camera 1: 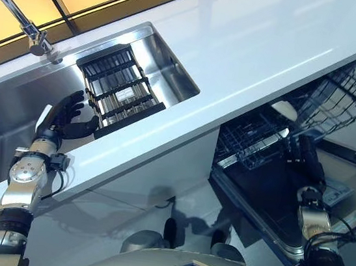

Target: Pick up plates and place into dishwasher.

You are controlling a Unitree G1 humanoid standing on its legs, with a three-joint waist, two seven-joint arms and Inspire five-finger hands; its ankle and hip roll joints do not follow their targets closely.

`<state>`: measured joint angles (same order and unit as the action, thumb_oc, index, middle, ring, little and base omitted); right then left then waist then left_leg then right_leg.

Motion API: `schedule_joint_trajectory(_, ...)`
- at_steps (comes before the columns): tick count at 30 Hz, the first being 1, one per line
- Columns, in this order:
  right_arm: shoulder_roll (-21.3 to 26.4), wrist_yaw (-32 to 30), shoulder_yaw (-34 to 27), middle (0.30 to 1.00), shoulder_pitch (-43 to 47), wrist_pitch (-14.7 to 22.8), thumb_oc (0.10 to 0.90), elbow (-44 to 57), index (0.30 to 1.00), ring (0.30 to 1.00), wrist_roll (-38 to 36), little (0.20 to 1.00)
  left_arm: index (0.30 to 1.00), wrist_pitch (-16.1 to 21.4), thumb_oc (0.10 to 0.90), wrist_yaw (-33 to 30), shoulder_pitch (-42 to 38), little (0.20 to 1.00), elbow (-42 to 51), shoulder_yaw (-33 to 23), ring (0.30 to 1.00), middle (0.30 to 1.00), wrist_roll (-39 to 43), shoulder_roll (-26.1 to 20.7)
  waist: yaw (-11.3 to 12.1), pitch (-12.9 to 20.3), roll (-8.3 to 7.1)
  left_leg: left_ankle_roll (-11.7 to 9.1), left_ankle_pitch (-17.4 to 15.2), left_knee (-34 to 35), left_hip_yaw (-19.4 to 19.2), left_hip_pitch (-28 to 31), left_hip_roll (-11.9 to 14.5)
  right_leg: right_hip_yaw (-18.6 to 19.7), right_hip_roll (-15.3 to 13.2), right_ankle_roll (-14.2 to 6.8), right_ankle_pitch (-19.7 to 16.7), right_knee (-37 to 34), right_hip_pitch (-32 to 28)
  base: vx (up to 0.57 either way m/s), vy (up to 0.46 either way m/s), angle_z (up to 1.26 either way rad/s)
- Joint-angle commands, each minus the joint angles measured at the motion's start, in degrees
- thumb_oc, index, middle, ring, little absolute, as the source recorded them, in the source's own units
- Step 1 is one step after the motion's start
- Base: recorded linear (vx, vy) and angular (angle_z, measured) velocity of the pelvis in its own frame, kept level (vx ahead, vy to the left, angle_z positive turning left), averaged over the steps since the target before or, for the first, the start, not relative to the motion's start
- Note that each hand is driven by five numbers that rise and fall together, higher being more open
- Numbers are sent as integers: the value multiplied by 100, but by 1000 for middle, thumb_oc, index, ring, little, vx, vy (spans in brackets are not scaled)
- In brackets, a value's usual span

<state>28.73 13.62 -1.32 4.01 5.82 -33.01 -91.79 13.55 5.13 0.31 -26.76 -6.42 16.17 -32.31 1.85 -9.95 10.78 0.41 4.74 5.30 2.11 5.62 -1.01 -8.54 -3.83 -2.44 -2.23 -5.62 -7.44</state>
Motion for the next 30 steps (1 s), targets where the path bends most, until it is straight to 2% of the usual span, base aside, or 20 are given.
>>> schedule_joint_trajectory(1, -1327, 1976, 1834, 900, 3429, -458, 800, 3744, 900, 900, 270, 900, 900, 281, 800, -48, -716, 900, -201, 471, 900, 900, 122, -362, 529, 84, -437, 135, -777, -436, 54, -88, -400, -210, 74, -29, 671, 524, 284, 39, 0, -6)
schedule_joint_trajectory(3, -1254, 1972, 2036, 900, 3536, -73, 800, 4134, 900, 900, 683, 900, 900, 277, 800, 36, -693, 900, -175, 433, 900, 900, 78, -369, 568, 79, -507, 141, -770, -450, 95, -109, -409, -213, 72, -40, 662, 557, 303, 57, -17, -7)
schedule_joint_trajectory(5, -1126, 1507, 2058, 900, 3565, 315, 800, 4487, 900, 900, 1240, 900, 900, 170, 800, 85, -652, 900, -52, 389, 900, 900, 26, -376, 575, 91, -560, 161, -766, -443, 126, -97, -426, -211, 76, -53, 633, 576, 312, 68, -18, -3)
schedule_joint_trajectory(6, -1097, 1390, 2039, 900, 3562, 386, 800, 4537, 900, 900, 1396, 900, 900, 151, 800, 93, -637, 900, -27, 375, 900, 900, 25, -376, 574, 97, -565, 166, -768, -438, 133, -90, -432, -209, 80, -53, 629, 573, 310, 77, 1, -2)
schedule_joint_trajectory(7, -1031, 923, 1959, 900, 3550, 669, 800, 4573, 900, 900, 2084, 900, 900, 89, 800, 106, -606, 900, 51, 356, 900, 900, 11, -368, 565, 119, -578, 182, -780, -428, 146, -66, -443, -198, 82, -60, 616, 573, 308, 73, 10, -6)
schedule_joint_trajectory(8, -970, 191, 1806, 900, 3514, 1025, 800, 4520, 900, 900, 3409, 900, 900, 24, 800, 96, -577, 900, 135, 343, 900, 900, -5, -342, 542, 140, -585, 195, -793, -420, 144, -44, -455, -183, 82, -67, 596, 577, 318, 73, 12, -7)
schedule_joint_trajectory(10, -875, -703, 1503, 900, 3427, 1031, 800, 4278, 900, 900, 5231, 900, 900, -34, 800, 79, -527, 900, 233, 330, 900, 900, 15, -333, 499, 159, -582, 210, -816, -435, 105, -34, -466, -135, 82, -71, 579, 605, 348, 24, 6, -2)
schedule_joint_trajectory(13, -485, -1333, 690, 900, 2982, 914, 800, 3375, 900, 900, 7110, 900, 900, 73, 800, 107, -374, 900, 284, 185, 900, 900, -34, -217, 373, 167, -561, 231, -877, -433, 6, 5, -471, -48, 93, -106, 549, 653, 435, 0, 0, 0)
schedule_joint_trajectory(14, -201, -1552, 417, 900, 2636, 978, 800, 2894, 900, 900, 7789, 900, 900, 115, 800, 57, -269, 900, 362, 119, 900, 900, -103, -122, 300, 172, -571, 235, -885, -407, -41, 24, -471, -13, 95, -127, 523, 629, 459, 0, 0, 0)
schedule_joint_trajectory(16, 119, -1840, 187, 900, 2105, 1036, 800, 2331, 900, 900, 8462, 900, 900, 200, 800, -34, -132, 900, 471, 68, 900, 900, -188, 13, 221, 173, -576, 240, -877, -363, -101, 49, -468, 43, 101, -162, 480, 597, 490, -35, 21, -3)
schedule_joint_trajectory(17, 287, -1871, 110, 900, 1806, 1160, 800, 2020, 900, 900, 8542, 900, 900, 263, 800, -72, -58, 900, 498, 48, 900, 900, -258, 104, 182, 170, -577, 231, -871, -332, -141, 76, -461, 64, 98, -188, 443, 560, 491, -41, 23, -8)
schedule_joint_trajectory(18, 406, -1981, 27, 900, 1570, 1146, 800, 1739, 900, 900, 8773, 900, 900, 309, 800, -78, 19, 900, 550, 15, 900, 900, -306, 163, 145, 165, -580, 232, -869, -307, -186, 107, -450, 101, 92, -217, 417, 533, 484, -24, 15, -6)
schedule_joint_trajectory(20, 473, -2058, -37, 900, 1285, 1150, 800, 1539, 900, 900, 8770, 900, 900, 353, 800, -104, 56, 900, 562, -2, 900, 900, -371, 219, 94, 141, -585, 227, -861, -287, -222, 132, -438, 128, 78, -254, 383, 526, 488, -47, -7, -5)
schedule_joint_trajectory(24, 332, -1965, -181, 900, 824, 1167, 800, 1457, 900, 900, 8496, 900, 900, 418, 800, -91, -19, 900, 462, -58, 900, 900, -370, 248, -39, 82, -573, 232, -834, -219, -268, 198, -427, 210, 51, -330, 346, 616, 562, -63, -16, -10)
schedule_joint_trajectory(30, 244, -1586, -66, 900, 792, 1212, 800, 1469, 900, 900, 8328, 900, 900, 535, 800, 1, -108, 900, 380, 35, 900, 900, -360, 272, -105, 78, -550, 226, -880, -294, -316, 201, -468, 241, 5, -385, 329, 665, 603, -34, 30, -10)
